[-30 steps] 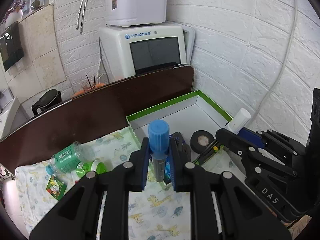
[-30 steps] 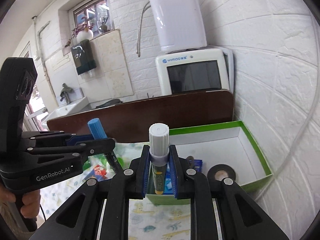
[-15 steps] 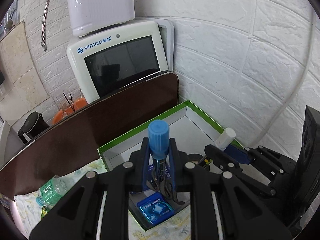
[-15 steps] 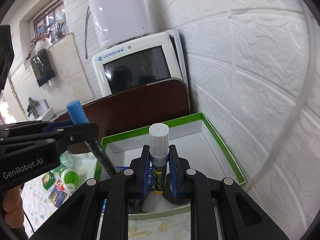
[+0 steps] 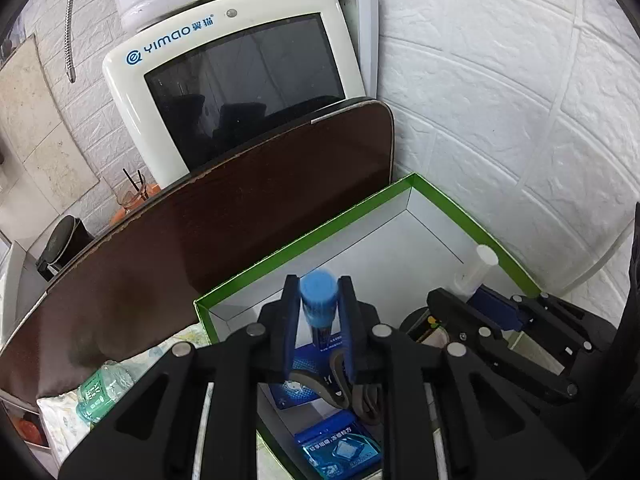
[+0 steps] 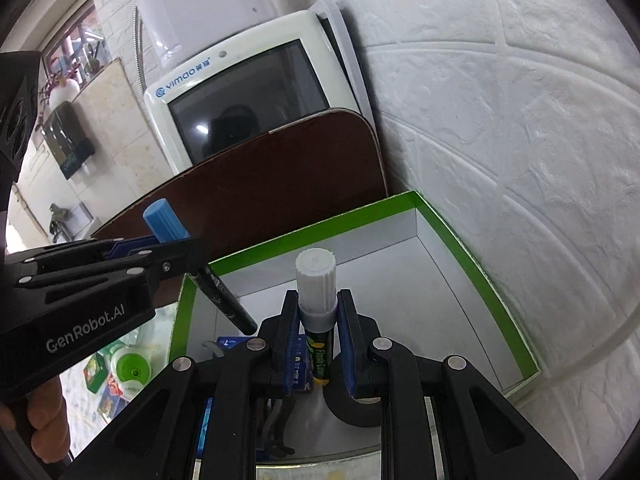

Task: Organize rigid objects
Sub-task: 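Carry both markers upright toward the green box with both grippers, then open the right gripper over the box while the left gripper drops its marker, then move the right gripper to the tiger playing-card box and grasp it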

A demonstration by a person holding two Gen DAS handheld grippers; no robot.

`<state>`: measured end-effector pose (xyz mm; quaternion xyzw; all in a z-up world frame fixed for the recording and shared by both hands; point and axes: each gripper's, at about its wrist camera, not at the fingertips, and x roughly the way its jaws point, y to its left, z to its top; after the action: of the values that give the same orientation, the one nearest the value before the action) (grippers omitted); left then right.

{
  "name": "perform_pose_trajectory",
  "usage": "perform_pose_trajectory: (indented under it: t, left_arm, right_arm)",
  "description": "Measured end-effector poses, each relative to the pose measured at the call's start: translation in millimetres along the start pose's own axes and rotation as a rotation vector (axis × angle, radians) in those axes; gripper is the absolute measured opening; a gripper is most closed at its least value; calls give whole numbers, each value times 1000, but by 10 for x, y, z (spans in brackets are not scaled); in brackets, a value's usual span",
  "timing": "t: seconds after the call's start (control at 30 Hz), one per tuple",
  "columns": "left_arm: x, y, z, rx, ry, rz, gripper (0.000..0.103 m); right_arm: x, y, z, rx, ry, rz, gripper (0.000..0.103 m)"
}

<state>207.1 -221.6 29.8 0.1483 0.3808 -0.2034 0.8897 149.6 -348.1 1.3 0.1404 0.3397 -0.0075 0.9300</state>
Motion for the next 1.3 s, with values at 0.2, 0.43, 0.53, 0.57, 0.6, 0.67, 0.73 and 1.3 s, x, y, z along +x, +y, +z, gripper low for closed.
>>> perform_pose_trajectory:
  t: [0.2, 0.43, 0.53, 0.57, 0.6, 0.67, 0.73, 1.3]
  left_arm:
    - [22, -14, 13, 8, -1, 1, 19]
    - [-113, 84, 64, -35, -47, -20, 21]
    - [-173, 118, 85, -49, -62, -26, 23]
    - [-194, 122, 86, -51, -67, -23, 24]
    - [-223, 135, 85, -52, -74, -19, 24]
    - [-271, 169, 76, -56, -84, -10, 25]
    - [-319, 227, 55, -67, -90, -3, 25]
    - [-815, 1157, -952, -196, -89, 133, 48]
  right_arm:
    - [-20, -64, -5, 28, -2, -13, 20]
    - [-146, -54, 52, 31, -29, -42, 20]
    - [-177, -13, 20, 28, -20, -27, 20]
    - [-183, 2, 13, 28, -18, -25, 21]
    - [-200, 17, -2, 29, -16, -21, 21]
    - [-220, 56, -19, 21, -15, -14, 21]
    - [-239, 80, -38, 12, -11, -15, 21]
    - [-517, 704, -286, -84, 12, 66, 21]
